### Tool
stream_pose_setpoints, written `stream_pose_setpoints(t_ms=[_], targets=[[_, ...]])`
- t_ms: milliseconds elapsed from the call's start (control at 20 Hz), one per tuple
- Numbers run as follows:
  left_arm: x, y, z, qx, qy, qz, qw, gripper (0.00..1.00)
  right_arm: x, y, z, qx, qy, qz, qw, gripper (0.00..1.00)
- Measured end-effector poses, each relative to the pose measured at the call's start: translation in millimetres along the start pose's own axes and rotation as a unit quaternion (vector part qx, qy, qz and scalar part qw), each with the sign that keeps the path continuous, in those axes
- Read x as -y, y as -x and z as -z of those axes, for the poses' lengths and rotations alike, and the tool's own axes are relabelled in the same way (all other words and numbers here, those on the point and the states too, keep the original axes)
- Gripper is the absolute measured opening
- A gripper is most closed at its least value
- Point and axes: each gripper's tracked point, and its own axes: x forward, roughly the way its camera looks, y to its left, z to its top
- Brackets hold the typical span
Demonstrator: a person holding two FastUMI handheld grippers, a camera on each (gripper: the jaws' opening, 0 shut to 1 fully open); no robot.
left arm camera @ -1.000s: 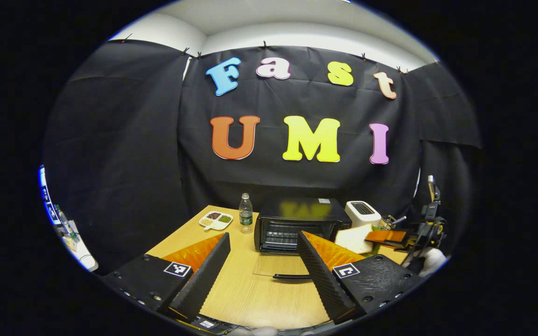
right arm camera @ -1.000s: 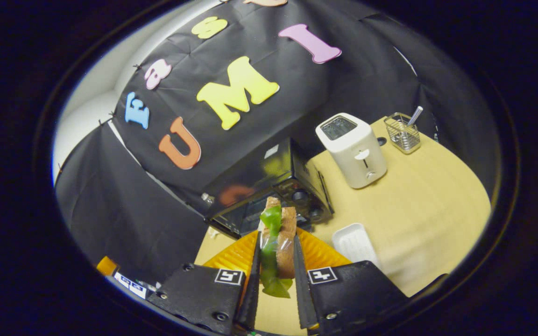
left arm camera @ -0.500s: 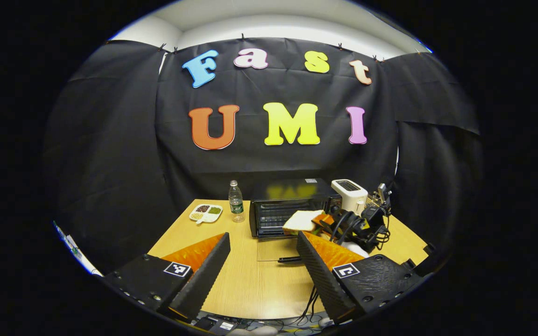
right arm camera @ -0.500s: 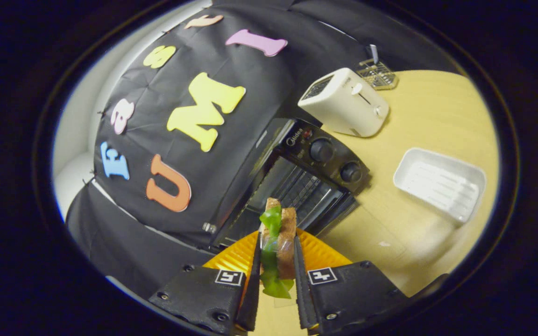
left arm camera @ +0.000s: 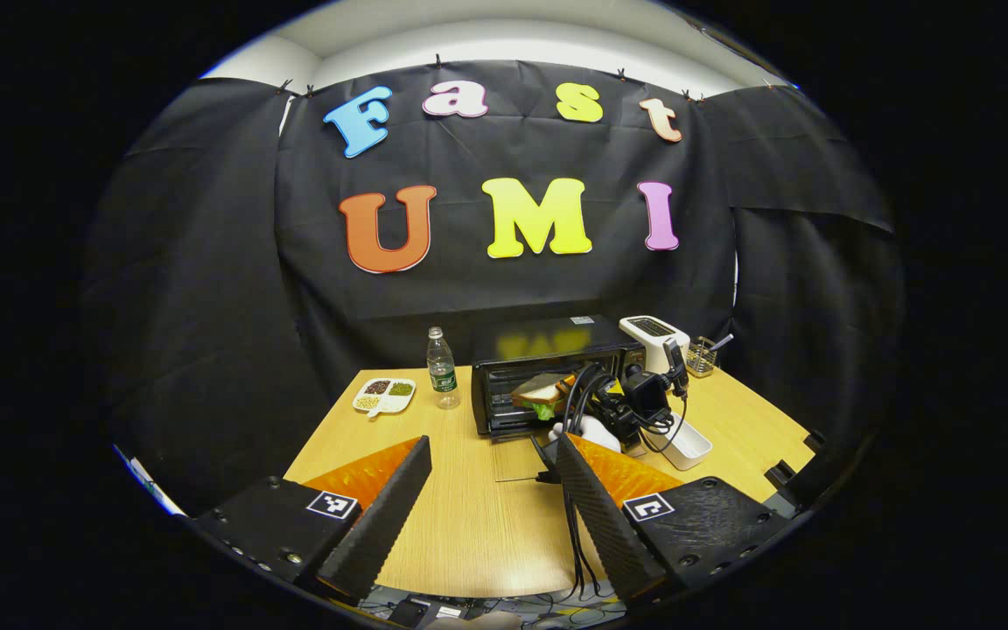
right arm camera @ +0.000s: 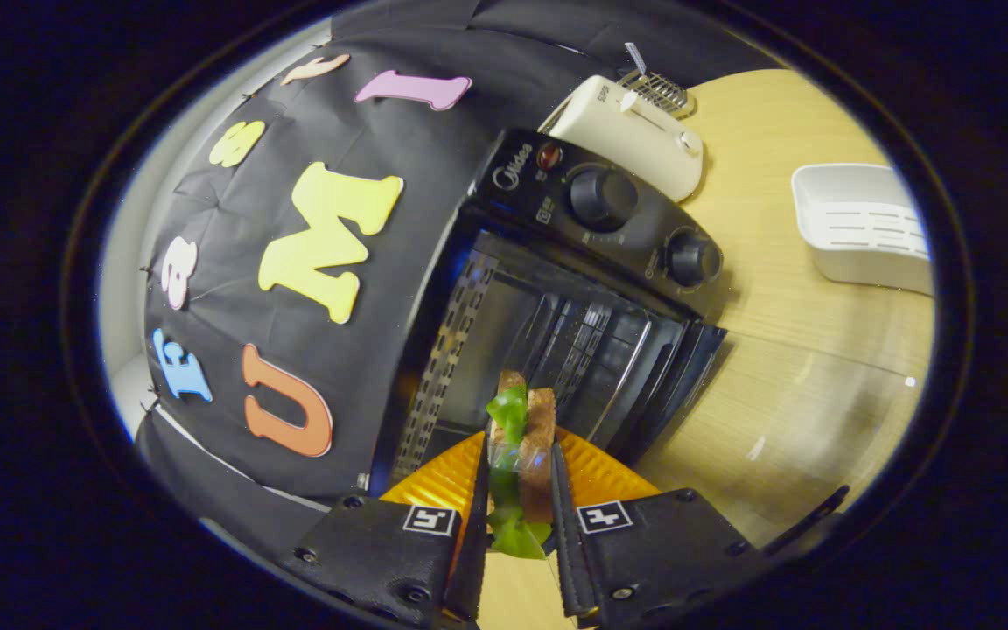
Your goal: Open the electric oven with the left hand, put the food in, and close the electric oven.
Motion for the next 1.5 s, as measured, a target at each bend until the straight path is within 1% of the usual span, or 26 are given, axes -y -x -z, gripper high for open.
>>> stream_pose_setpoints(t_ms=[50,100,300,350,400,450,500,550,600,650,700,750,800,850,900,950,1000,1050,1100,1150,1200,1250,1300,1400,1450,1500], targets=[[0.7,-1.7,-0.6,0.0,0.0,0.001,1.0,0.95,0.7,-7.9,-1.3,0.005,0.003,0.001,1.0,0.27],[1.3,-3.4,-0.8,-0.001,0.0,0.003,1.0,0.95,-1.0,-13.5,-2.8,0.009,0.003,0.003,1.0,0.37],[-6.0,-8.3,8.8,-0.016,0.0,-0.001,1.0,0.97,7.7,-30.3,-10.6,0.023,0.033,0.015,0.999,0.4],[-6.8,-9.1,8.2,-0.016,0.001,-0.003,1.0,0.97,9.9,-31.2,-10.1,0.02,0.049,0.025,0.998,0.37],[-6.5,-9.9,6.4,-0.016,0.003,-0.003,1.0,0.97,13.2,-30.3,-9.1,0.019,0.073,0.036,0.997,0.41],[-6.5,-9.9,5.6,-0.016,0.003,-0.004,1.0,0.97,17.1,-28.6,-9.9,0.015,0.102,0.053,0.993,0.57],[-5.8,-10.2,5.3,-0.015,0.003,-0.004,1.0,0.97,15.9,-24.8,-10.3,0.013,0.129,0.061,0.99,0.51],[-4.8,-9.8,3.8,-0.013,0.003,-0.003,1.0,0.97,14.5,-22.2,-12.1,0.01,0.163,0.067,0.984,0.83],[-4.5,-9.8,2.7,-0.009,0.003,-0.003,1.0,0.97,12.6,-16.1,-15.7,0.011,0.2,0.073,0.977,0.8],[-4.1,-10.0,1.8,-0.01,0.004,-0.004,1.0,0.97,9.3,-9.7,-23.0,0.019,0.238,0.077,0.968,1.0],[-3.6,-9.5,1.9,-0.006,0.007,-0.004,1.0,0.97,6.5,-2.4,-27.5,0.019,0.264,0.078,0.961,1.0],[-3.2,-10.5,-0.4,0.0,0.01,-0.005,1.0,0.97,5.4,6.2,-28.5,0.014,0.282,0.076,0.956,0.89],[-4.6,-10.9,-3.0,0.005,0.013,-0.008,1.0,0.97,6.3,18.2,-26.2,0.0,0.295,0.073,0.953,1.0],[-5.8,-10.8,-3.9,0.009,0.016,-0.011,1.0,0.97,8.2,34.1,-26.8,-0.013,0.311,0.072,0.948,0.89],[-6.2,-10.8,-4.7,0.013,0.021,-0.013,1.0,0.97,8.9,51.7,-29.3,-0.02,0.334,0.067,0.94,1.0],[-6.1,-11.5,-6.3,0.019,0.025,-0.013,0.999,0.97,8.9,70.7,-33.9,-0.029,0.353,0.06,0.933,1.0],[-4.3,-12.2,-6.6,0.021,0.027,-0.014,0.999,0.97,8.3,93.0,-38.9,-0.035,0.368,0.054,0.928,0.89],[-3.3,-13.3,-6.0,0.025,0.029,-0.014,0.999,0.97,5.3,114.9,-48.0,-0.035,0.384,0.049,0.921,0.89],[-3.9,-15.0,-4.9,0.028,0.027,-0.018,0.999,0.97,3.0,137.6,-60.3,-0.035,0.405,0.047,0.912,1.0],[-3.7,-16.6,-1.4,0.028,0.026,-0.02,0.999,0.97,0.6,158.0,-75.0,-0.031,0.428,0.046,0.902,0.89],[-2.3,-19.2,1.8,0.027,0.027,-0.023,0.999,0.97,-4.3,177.0,-88.9,-0.029,0.449,0.043,0.892,0.89],[-0.3,-23.5,6.2,0.026,0.029,-0.024,0.999,0.97,-10.2,195.0,-104.2,-0.023,0.466,0.041,0.884,1.0],[2.4,-27.4,11.2,0.024,0.031,-0.025,0.999,0.97,-13.7,210.7,-118.6,-0.019,0.477,0.039,0.878,1.0],[7.4,-39.3,31.4,0.011,0.03,-0.03,0.999,0.97,-17.8,241.6,-143.8,-0.023,0.484,0.035,0.874,1.0],[12.2,-46.6,41.3,0.003,0.034,-0.029,0.999,0.97,-25.6,257.8,-158.1,-0.015,0.489,0.028,0.872,0.89],[17.1,-53.2,49.9,-0.003,0.039,-0.029,0.999,0.97,-31.1,274.1,-173.5,-0.003,0.497,0.027,0.867,1.0]])
